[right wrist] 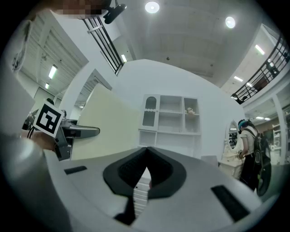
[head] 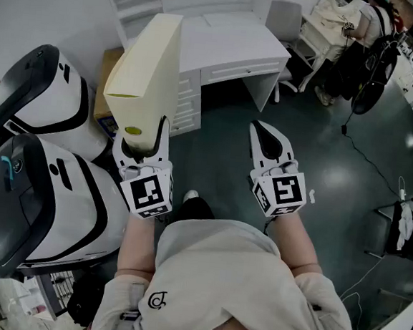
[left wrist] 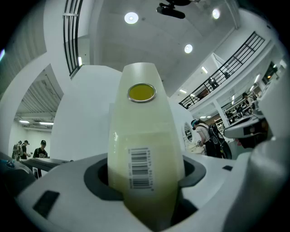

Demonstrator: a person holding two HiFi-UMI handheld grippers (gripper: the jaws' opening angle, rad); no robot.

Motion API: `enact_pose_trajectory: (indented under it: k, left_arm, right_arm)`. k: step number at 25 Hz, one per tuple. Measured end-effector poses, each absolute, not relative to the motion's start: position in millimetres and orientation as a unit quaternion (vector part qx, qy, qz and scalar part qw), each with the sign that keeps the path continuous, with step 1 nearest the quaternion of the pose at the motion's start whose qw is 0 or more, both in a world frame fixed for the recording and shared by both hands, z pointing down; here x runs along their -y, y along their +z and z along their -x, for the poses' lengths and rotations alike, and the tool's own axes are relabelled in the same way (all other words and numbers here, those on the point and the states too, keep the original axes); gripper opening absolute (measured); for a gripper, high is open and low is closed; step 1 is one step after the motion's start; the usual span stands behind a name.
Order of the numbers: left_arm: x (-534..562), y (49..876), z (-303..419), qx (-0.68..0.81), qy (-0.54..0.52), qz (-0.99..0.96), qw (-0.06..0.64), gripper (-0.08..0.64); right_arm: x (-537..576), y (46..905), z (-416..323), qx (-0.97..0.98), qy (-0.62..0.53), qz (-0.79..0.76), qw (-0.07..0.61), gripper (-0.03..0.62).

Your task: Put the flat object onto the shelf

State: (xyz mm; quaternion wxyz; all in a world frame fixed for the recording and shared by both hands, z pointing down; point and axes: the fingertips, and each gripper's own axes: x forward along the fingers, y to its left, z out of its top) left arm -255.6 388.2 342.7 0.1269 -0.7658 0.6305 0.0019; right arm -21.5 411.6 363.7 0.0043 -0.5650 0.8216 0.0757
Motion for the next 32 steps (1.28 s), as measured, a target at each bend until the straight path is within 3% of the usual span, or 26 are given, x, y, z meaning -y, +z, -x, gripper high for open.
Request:
enact_pose_trajectory:
  k: [21,32]
  left_arm:
    - [-376.2,343.7,240.1,-0.624,0.002,0.773,0.112,0.314]
    - [-283.9,354.2,218.7,-0.603,0.002,0.791,0.101,0.316]
  right_arm:
    - [-409.4,364.0,-1.7,-0.814,0.041,0.579,0.040,0.008]
    - [-320.5,376.2,-15.0,-0.805,0.031,0.592,0.018,0.008]
